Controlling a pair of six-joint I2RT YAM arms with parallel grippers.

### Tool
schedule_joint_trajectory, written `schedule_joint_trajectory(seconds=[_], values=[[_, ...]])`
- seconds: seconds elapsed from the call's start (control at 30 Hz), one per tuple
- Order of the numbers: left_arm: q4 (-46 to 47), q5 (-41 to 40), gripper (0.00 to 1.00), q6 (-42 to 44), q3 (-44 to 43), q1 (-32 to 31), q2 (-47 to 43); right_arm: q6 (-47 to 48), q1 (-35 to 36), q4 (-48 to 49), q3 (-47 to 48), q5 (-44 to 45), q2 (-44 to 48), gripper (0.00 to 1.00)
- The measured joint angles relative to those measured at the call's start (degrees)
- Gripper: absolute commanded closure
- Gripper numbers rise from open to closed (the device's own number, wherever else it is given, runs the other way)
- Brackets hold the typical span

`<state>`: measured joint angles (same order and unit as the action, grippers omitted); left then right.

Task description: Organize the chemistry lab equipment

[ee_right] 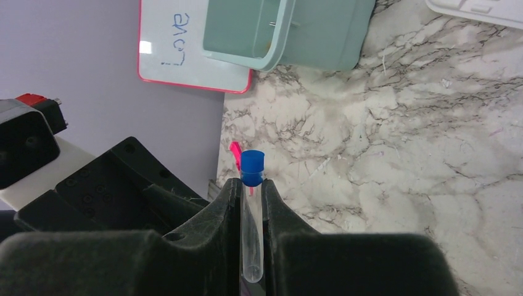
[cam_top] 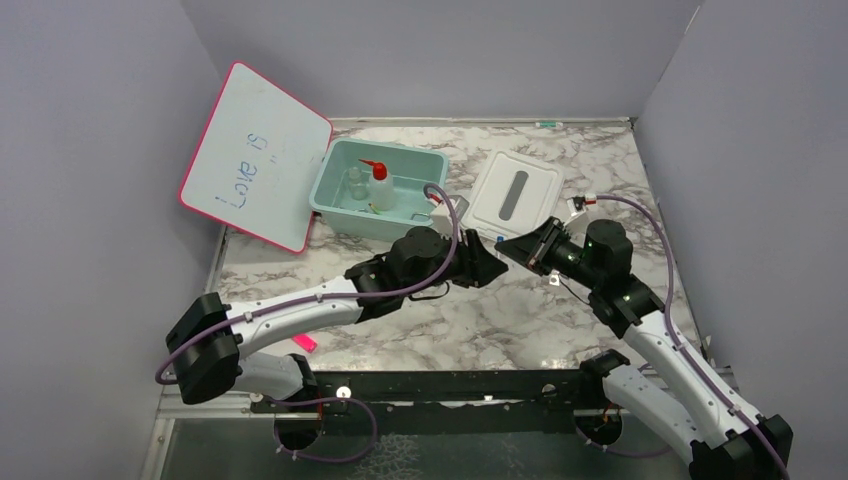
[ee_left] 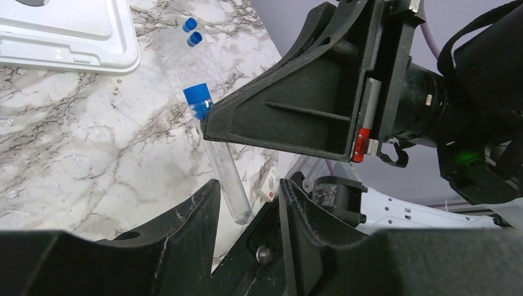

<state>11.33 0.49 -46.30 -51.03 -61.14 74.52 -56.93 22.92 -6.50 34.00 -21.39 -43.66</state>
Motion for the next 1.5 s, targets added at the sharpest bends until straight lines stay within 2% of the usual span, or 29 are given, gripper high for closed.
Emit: schedule_joint_trajectory(seconds=[0.1, 0.23, 0.47, 0.57, 0.7, 0.8, 1.13, 1.27, 1.5], values=[[0.0, -0.7, 0.55, 0.4, 0.0, 0.0, 0.6, -0.1, 0.0, 0.0, 0.0, -0.5, 0.2, 0.88], [0.0, -0.9, 0.6, 0.7, 0.0, 0.0, 1.8, -0.1, 0.0, 0.0, 0.0, -1.0, 0.3, 0.88], [0.5, -1.0, 0.88, 2.5, 0.0, 0.0, 2.6, 1.3, 0.0, -0.4, 0.3, -1.4, 0.3, 0.83], [0.5, -1.2, 0.96, 4.4, 0.0, 0.0, 2.6, 3.2, 0.0, -1.3, 1.6, -1.4, 0.3, 0.77], [1.2, -1.2, 0.98, 10.2, 0.0, 0.0, 2.1, 4.9, 0.0, -3.2, 3.6, -1.5, 0.3, 0.66], [1.3, -0.4, 0.99, 15.3, 0.0, 0.0, 1.5, 6.2, 0.0, -5.5, 5.8, -1.4, 0.1, 0.61], [-1.5, 5.5, 0.99, 35.2, 0.0, 0.0, -4.7, 13.7, 0.0, -18.2, 17.2, -1.7, -0.4, 0.59], [-4.4, 7.6, 0.98, 40.1, -0.2, 0.0, -5.1, 16.2, 0.0, -21.2, 18.4, -3.6, -0.4, 0.57], [-9.3, 11.1, 0.99, 44.1, -2.4, 0.0, -3.9, 19.0, 0.0, -23.2, 18.4, -8.9, -2.4, 0.58]])
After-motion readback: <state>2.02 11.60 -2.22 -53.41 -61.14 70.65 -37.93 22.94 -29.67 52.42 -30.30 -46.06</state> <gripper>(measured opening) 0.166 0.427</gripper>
